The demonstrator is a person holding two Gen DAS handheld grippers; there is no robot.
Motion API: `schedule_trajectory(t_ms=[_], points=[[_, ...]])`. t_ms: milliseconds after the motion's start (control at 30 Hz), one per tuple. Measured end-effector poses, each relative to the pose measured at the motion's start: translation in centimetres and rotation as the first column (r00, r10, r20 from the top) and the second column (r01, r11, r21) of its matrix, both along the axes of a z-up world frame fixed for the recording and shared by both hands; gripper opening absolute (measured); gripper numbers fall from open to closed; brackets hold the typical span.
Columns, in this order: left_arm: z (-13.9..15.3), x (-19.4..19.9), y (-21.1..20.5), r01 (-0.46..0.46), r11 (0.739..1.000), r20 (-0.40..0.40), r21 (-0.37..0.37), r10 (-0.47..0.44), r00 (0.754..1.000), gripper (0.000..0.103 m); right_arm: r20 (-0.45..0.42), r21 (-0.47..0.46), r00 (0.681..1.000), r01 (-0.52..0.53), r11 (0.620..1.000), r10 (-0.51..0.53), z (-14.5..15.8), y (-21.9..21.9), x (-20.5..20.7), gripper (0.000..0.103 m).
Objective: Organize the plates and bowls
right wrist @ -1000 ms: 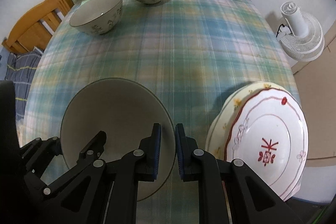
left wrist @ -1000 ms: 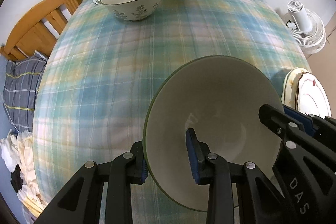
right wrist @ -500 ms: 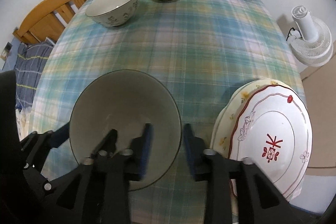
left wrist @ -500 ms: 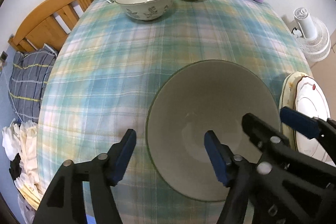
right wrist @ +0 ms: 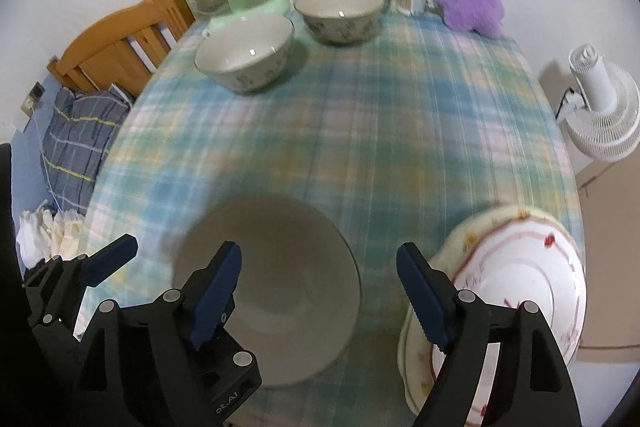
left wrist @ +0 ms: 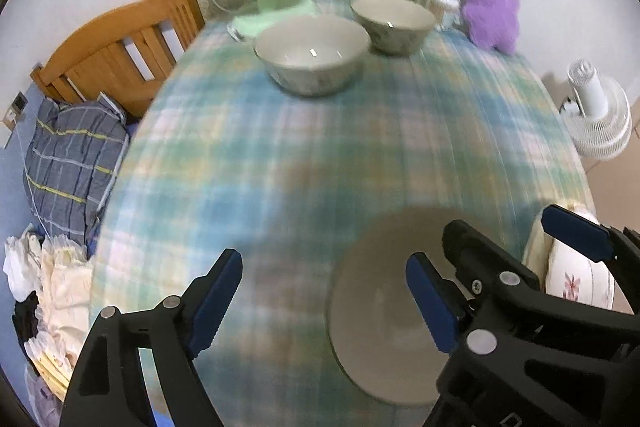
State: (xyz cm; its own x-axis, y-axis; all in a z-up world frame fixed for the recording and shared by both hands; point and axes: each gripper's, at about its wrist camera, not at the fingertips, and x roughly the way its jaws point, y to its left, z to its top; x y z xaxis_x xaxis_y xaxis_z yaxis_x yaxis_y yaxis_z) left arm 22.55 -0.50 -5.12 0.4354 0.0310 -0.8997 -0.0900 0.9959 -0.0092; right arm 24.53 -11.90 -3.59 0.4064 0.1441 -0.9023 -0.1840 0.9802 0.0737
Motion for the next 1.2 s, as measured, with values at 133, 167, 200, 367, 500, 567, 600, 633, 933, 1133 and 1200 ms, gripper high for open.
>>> schedule_trajectory(t_ms=[133,167,200,367,500,567,600,633,933,1133,1200], points=[[1.0,2.6,1.7,-0.018,1.0,0.041,-0.007,0.018,0.999,0.085,0.037,0.007,0.999,0.018,1.0,-0.018,1.1,1.5,2.3,0.083],[1.2,3.1,2.1,-0.02,1.0,0.05,-0.005,0.02,0.999,0.085,0.051,0.009,0.999,0.019,1.0,-0.019,1.4,2.0,3.0,0.083],[1.5,3.7,2.5,-0.02,1.0,0.062,-0.004,0.02,0.998,0.085,0.063,0.009,0.998,0.023,1.0,-0.024,1.8,2.4,3.7,0.083],[2.4,7.2,4.2,-0.021,1.0,0.103,0.0,0.021,0.994,0.085,0.104,0.02,0.994,0.043,0.999,-0.045,2.9,4.0,6.9,0.082],[2.5,10.0,5.3,-0.031,0.999,0.12,0.013,0.03,0.992,0.085,0.133,0.013,0.989,0.06,0.998,-0.061,3.4,5.4,9.9,0.082],[2.3,11.5,5.8,-0.041,0.999,0.124,0.016,0.039,0.992,0.084,0.138,0.009,0.988,0.067,0.998,-0.068,3.3,5.9,11.1,0.082],[2.1,12.1,6.0,-0.043,0.999,0.124,0.014,0.041,0.991,0.084,0.143,0.006,0.987,0.073,0.997,-0.073,3.2,6.2,12.0,0.082],[1.9,12.9,6.3,-0.042,0.999,0.124,0.012,0.04,0.991,0.083,0.146,0.005,0.986,0.078,0.997,-0.078,3.2,6.5,12.6,0.081],[0.2,18.0,7.3,-0.02,0.998,0.143,0.053,0.012,0.99,0.077,0.155,-0.002,0.982,0.107,0.994,-0.105,1.1,8.0,17.9,0.064],[-1.8,20.2,7.3,0.004,1.0,0.113,0.031,-0.007,0.994,0.072,0.126,-0.007,0.983,0.139,0.99,-0.137,-1.2,8.5,20.6,0.056],[-2.5,20.8,7.3,0.003,0.999,0.099,0.038,-0.006,0.995,0.065,0.113,-0.019,0.984,0.144,0.989,-0.141,-2.0,8.5,21.3,0.049]])
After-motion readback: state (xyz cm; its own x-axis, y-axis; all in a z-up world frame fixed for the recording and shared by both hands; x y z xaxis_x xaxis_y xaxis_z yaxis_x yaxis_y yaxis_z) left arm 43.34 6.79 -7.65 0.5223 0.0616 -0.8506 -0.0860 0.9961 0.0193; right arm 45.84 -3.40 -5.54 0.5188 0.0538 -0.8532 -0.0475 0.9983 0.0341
